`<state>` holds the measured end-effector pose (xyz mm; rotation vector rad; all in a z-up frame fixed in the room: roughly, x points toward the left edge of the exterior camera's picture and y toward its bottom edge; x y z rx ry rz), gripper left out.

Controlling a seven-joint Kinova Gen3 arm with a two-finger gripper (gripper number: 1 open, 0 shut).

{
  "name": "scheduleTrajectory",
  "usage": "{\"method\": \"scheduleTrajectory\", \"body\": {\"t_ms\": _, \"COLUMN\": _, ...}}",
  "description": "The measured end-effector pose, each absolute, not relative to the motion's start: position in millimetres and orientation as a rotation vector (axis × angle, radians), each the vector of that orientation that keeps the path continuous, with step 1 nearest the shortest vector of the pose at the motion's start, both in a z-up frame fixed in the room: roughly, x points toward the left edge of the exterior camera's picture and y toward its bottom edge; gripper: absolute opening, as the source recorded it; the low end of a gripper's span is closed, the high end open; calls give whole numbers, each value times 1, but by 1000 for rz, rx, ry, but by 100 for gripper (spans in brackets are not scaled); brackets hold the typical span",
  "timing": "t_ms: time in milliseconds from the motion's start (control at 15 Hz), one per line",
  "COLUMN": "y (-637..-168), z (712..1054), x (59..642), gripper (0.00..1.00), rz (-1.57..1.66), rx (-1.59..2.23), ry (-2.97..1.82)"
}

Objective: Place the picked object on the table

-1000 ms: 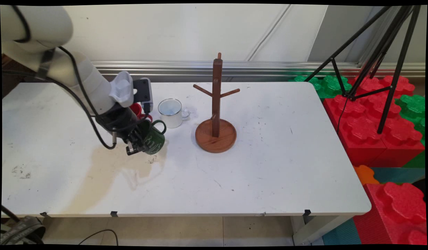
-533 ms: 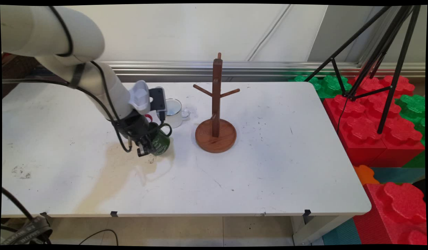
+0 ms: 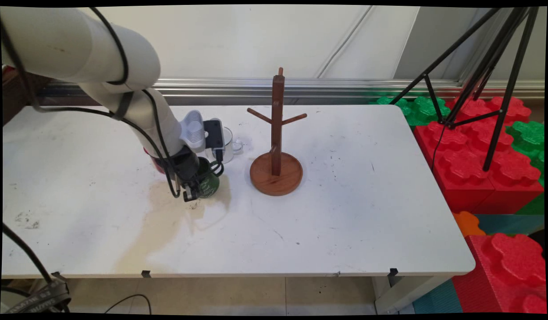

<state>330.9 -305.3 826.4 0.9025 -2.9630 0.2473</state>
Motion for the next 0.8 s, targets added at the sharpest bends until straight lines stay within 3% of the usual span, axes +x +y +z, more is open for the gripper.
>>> {"method": "scheduleTrajectory", "body": {"t_ms": 267, "y": -309, "z": 821, "x": 326, "gripper": 0, "rz": 258, "rx": 896, "ry": -2988}}
{"method": "scheduleTrajectory", "body": {"t_ms": 333, "y": -310, "z": 820, "x": 324, "gripper": 100, "rz": 260, "rx": 894, "ry": -2993}}
{"method": "scheduleTrajectory", "body": {"t_ms": 800, "y": -313, "z": 819, "x": 318, "gripper": 100, "rz": 308, "rx": 887, "ry": -2993}}
